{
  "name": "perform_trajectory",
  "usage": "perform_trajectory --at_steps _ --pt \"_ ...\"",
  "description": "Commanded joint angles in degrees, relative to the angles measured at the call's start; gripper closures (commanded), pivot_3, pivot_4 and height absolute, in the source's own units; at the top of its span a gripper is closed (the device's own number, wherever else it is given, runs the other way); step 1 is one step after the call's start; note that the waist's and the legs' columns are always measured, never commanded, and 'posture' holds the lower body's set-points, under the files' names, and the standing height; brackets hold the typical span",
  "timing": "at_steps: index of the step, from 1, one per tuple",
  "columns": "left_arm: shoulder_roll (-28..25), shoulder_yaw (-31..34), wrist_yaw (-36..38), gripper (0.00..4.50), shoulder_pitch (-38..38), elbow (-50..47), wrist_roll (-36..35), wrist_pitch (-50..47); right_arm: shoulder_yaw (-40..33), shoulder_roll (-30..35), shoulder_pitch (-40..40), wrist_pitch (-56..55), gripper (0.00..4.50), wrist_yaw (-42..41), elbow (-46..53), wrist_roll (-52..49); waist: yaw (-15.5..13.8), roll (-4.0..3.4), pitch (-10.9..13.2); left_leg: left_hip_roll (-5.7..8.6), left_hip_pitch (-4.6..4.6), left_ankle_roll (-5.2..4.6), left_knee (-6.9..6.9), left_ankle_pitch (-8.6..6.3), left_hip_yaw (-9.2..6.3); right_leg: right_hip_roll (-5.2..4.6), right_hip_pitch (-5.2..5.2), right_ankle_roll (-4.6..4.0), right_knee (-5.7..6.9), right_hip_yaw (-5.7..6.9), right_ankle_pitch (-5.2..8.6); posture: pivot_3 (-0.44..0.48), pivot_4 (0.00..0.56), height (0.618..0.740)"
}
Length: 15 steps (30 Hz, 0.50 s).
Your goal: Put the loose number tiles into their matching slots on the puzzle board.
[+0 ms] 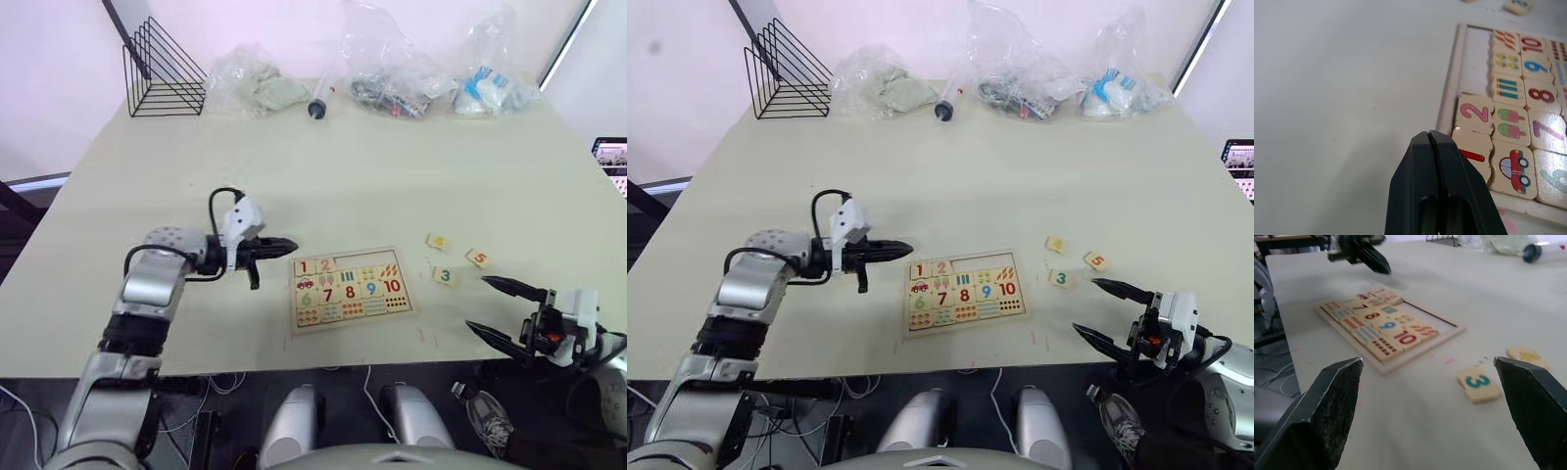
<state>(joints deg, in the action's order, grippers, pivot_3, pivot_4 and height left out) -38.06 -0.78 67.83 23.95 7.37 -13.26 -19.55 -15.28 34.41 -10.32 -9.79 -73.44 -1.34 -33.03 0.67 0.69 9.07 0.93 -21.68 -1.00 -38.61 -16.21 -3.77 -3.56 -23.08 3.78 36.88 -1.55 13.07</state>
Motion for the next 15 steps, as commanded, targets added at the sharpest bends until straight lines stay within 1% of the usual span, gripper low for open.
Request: perform_trajectory --at_steps 1,5,6,8,10,11,14,15 --pt "-0.6 5.3 -2.4 4.47 -4.7 -5.5 -4.5 -1.6 -3.0 1.3 0.1 0.4 0.0 0.1 -0.4 -1.3 0.0 0.0 0.0 -0.02 0.02 0.0 0.02 0.0 0.01 0.0 0.0 0.0 0.0 -0.01 0.0 0.0 0.15 0.74" --pt "0.0 10.6 -4.8 4.47 -12.0 -10.1 -8.8 -1.4 -4.2 2.0 0.3 0.3 0.0 0.7 -2.4 -0.5 0.0 -0.01 0.0 -0.07 0.02 0.0 0.03 0.0 0.02 0.0 0.0 -0.01 0.0 -0.01 0.0 0.0 0.15 0.74" --pt "0.1 11.7 -5.4 4.24 -13.8 -11.2 -9.8 -1.9 -4.4 2.2 0.4 0.2 0.0 1.1 -2.8 -0.1 0.0 -0.01 0.0 -0.08 0.04 0.01 0.04 0.0 0.04 -0.03 0.0 -0.01 0.0 -0.03 0.0 0.0 0.15 0.74" --pt "-0.1 13.9 -6.5 3.62 -17.8 -13.3 -10.9 -1.8 -5.3 2.4 -0.2 0.3 0.0 1.6 -3.3 -0.2 -0.1 -0.02 0.0 -0.08 0.04 0.01 0.07 0.0 0.04 -0.04 0.0 -0.01 -0.01 -0.02 0.0 0.0 0.15 0.74" --pt "-0.3 16.1 -7.6 2.69 -21.4 -14.5 -11.4 -1.0 -6.3 2.5 -0.8 1.0 0.0 2.1 -3.4 -0.8 -0.1 -0.02 0.0 -0.07 0.05 0.01 0.09 -0.01 0.06 -0.08 0.0 -0.01 -0.02 -0.03 0.0 0.0 0.15 0.74" --pt "0.1 17.8 -8.4 2.49 -23.2 -15.3 -11.9 -0.1 -6.9 2.7 -1.3 1.3 0.0 2.1 -3.5 -1.0 -0.2 -0.02 0.0 -0.07 0.06 0.01 0.1 -0.01 0.06 -0.08 0.0 -0.01 -0.03 -0.03 0.0 0.0 0.15 0.74" --pt "-0.6 22.0 -7.3 0.88 -29.8 -16.4 -13.1 2.5 -8.8 3.1 -2.2 1.0 0.0 2.9 -4.4 -0.6 -0.1 -0.03 0.0 -0.1 0.07 0.01 0.16 -0.01 0.1 -0.09 -0.01 -0.03 -0.05 -0.05 0.0 0.0 0.15 0.74" --pt "-0.7 23.4 -7.3 0.43 -31.3 -16.5 -13.8 2.6 -9.2 3.2 -2.5 1.0 0.0 3.0 -4.7 -0.5 -0.1 -0.03 0.0 -0.1 0.09 0.01 0.18 -0.01 0.12 -0.1 -0.01 -0.03 -0.05 -0.06 0.01 0.0 0.15 0.74"
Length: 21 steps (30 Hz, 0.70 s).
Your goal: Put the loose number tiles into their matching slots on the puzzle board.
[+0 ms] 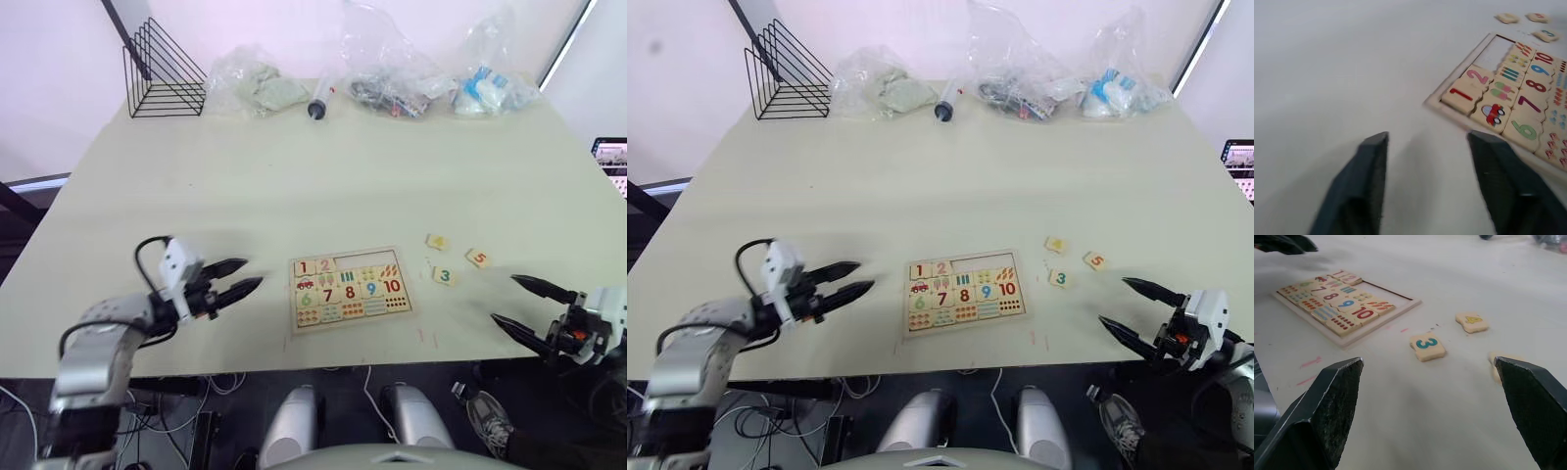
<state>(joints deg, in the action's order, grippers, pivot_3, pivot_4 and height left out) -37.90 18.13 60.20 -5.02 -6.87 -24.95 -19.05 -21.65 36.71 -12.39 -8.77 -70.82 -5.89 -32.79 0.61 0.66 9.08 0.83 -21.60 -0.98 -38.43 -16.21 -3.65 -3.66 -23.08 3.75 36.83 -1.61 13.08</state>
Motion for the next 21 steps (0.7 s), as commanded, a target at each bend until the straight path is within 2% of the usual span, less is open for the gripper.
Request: perform_trajectory --at_steps 1,8,21 --pt "-0.9 5.5 0.0 0.03 -3.4 -2.3 -2.6 2.4 -3.1 1.0 -0.6 -0.1 0.0 0.3 -0.5 -0.8 0.0 0.0 0.0 0.0 0.01 0.0 0.0 0.0 0.0 0.0 0.0 0.0 0.0 0.0 0.0 0.0 0.15 0.74" --pt "0.9 9.7 -0.9 0.03 -10.1 -3.4 -4.4 5.8 -4.9 2.0 -1.7 -0.6 0.0 -2.6 -5.2 -1.1 -0.3 0.0 0.0 0.0 0.01 0.0 0.0 0.0 0.07 -0.02 0.01 -0.01 -0.04 0.01 0.01 0.0 0.15 0.74" --pt "2.3 9.3 -3.1 0.03 -14.5 -4.5 -3.9 10.7 -5.0 3.8 2.6 -4.9 0.0 -6.7 -13.6 1.1 0.0 -0.01 0.0 -0.01 0.03 0.0 0.0 0.0 0.14 0.0 0.02 -0.15 -0.05 -0.01 0.09 0.0 0.15 0.74"
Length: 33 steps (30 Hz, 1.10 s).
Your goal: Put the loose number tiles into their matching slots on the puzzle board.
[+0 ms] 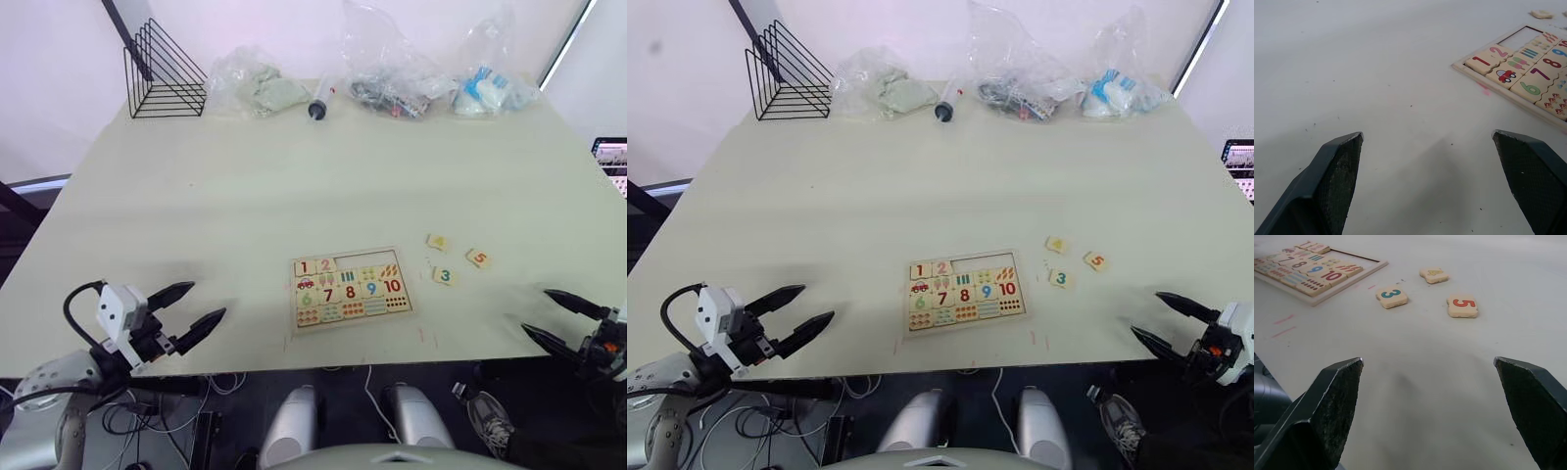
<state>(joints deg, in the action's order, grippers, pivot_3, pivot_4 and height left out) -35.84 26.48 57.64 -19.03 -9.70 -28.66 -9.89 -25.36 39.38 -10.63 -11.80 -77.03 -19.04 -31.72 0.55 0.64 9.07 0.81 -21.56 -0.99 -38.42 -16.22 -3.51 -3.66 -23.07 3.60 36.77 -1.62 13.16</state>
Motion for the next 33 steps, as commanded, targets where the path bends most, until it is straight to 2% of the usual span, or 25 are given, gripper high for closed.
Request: perform_trajectory --at_steps 1,16,33 --pt "0.4 0.8 -0.8 0.03 -0.6 -1.7 -0.2 1.8 -1.3 1.1 1.1 -2.1 0.0 -0.5 -0.8 0.2 0.0 0.0 0.0 0.0 0.0 0.0 0.0 0.0 0.01 0.0 0.0 0.0 0.0 0.0 0.0 0.0 0.15 0.74" --pt "0.4 -2.1 -1.5 0.03 1.3 -0.7 0.4 3.9 -0.7 0.0 2.1 -7.0 0.0 -1.0 -1.7 1.4 0.1 -0.01 0.0 0.0 0.01 0.0 0.0 0.0 0.0 0.01 0.01 0.01 0.0 0.0 -0.01 0.0 0.15 0.74" --pt "0.0 -3.8 -1.4 0.03 2.9 1.0 1.0 5.4 -0.9 -0.2 2.3 -5.8 0.0 -0.8 -0.2 0.2 0.1 0.0 0.0 0.0 0.02 0.0 0.0 0.0 0.03 0.01 0.01 0.02 -0.01 -0.03 -0.01 0.0 0.15 0.74"
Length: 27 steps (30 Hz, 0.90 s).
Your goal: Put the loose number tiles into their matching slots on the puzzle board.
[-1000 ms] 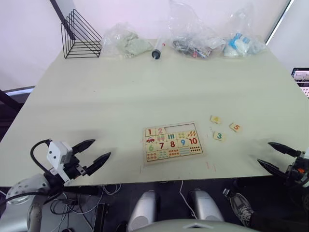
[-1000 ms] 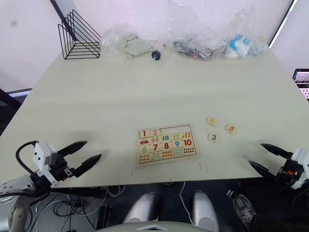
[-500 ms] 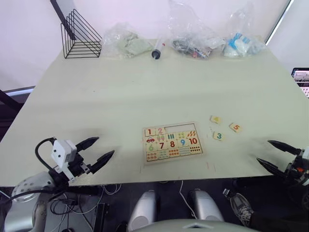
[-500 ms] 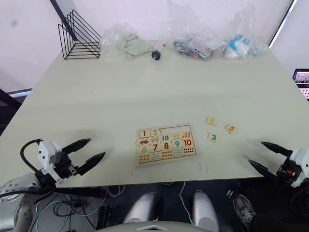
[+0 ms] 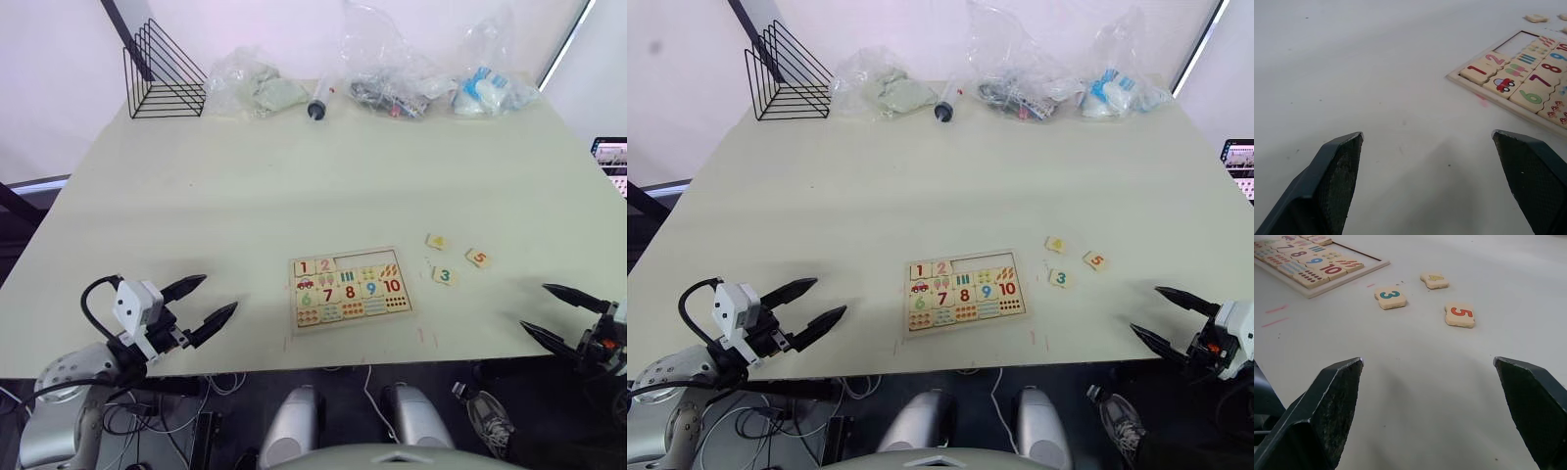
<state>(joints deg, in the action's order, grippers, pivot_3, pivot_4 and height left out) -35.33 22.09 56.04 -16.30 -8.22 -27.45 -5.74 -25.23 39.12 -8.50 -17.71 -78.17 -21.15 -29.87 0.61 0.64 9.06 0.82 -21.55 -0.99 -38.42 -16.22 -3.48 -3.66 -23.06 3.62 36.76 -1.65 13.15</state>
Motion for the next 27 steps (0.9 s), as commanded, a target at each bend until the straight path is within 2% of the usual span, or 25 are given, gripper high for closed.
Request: perform_trajectory --at_steps 1,13,17,21,27 --pt "-0.6 0.6 0.2 0.03 0.2 -0.5 -0.2 1.2 -1.0 0.1 0.2 0.1 0.0 0.3 1.9 -1.6 0.0 0.0 0.0 0.0 0.0 0.0 0.0 0.0 -0.01 0.0 0.0 0.0 0.0 0.0 0.0 0.0 0.15 0.74" --pt "-1.2 1.0 4.2 0.03 0.6 0.8 -0.9 3.5 0.3 -0.8 0.3 1.2 0.0 0.9 4.1 -1.5 0.0 0.0 0.0 0.0 0.0 0.0 0.0 0.0 -0.01 0.0 0.0 -0.01 0.0 0.01 0.0 0.0 0.15 0.74" --pt "-2.0 0.2 7.3 0.03 2.2 2.6 -0.7 5.7 0.5 -1.6 1.3 4.7 0.0 1.9 7.9 -4.1 0.0 -0.01 0.0 -0.01 0.0 0.0 0.0 0.0 -0.01 0.01 0.0 -0.02 0.0 0.01 0.01 0.0 0.15 0.74" --pt "-3.3 -0.7 11.5 0.03 5.4 6.6 -0.2 9.1 1.4 -1.2 1.6 5.9 0.0 1.6 9.9 -3.7 -0.2 0.0 0.0 0.01 0.0 0.0 0.0 0.0 -0.02 0.01 0.0 -0.01 0.0 0.03 0.01 0.0 0.15 0.74" --pt "-8.7 -3.9 23.9 0.03 11.9 11.2 -3.2 7.9 4.8 0.6 2.6 12.1 0.0 2.1 16.1 -3.1 0.0 -0.02 0.0 0.01 -0.01 0.0 0.0 0.0 -0.01 0.04 -0.01 0.11 0.0 0.04 -0.06 0.0 0.15 0.74"
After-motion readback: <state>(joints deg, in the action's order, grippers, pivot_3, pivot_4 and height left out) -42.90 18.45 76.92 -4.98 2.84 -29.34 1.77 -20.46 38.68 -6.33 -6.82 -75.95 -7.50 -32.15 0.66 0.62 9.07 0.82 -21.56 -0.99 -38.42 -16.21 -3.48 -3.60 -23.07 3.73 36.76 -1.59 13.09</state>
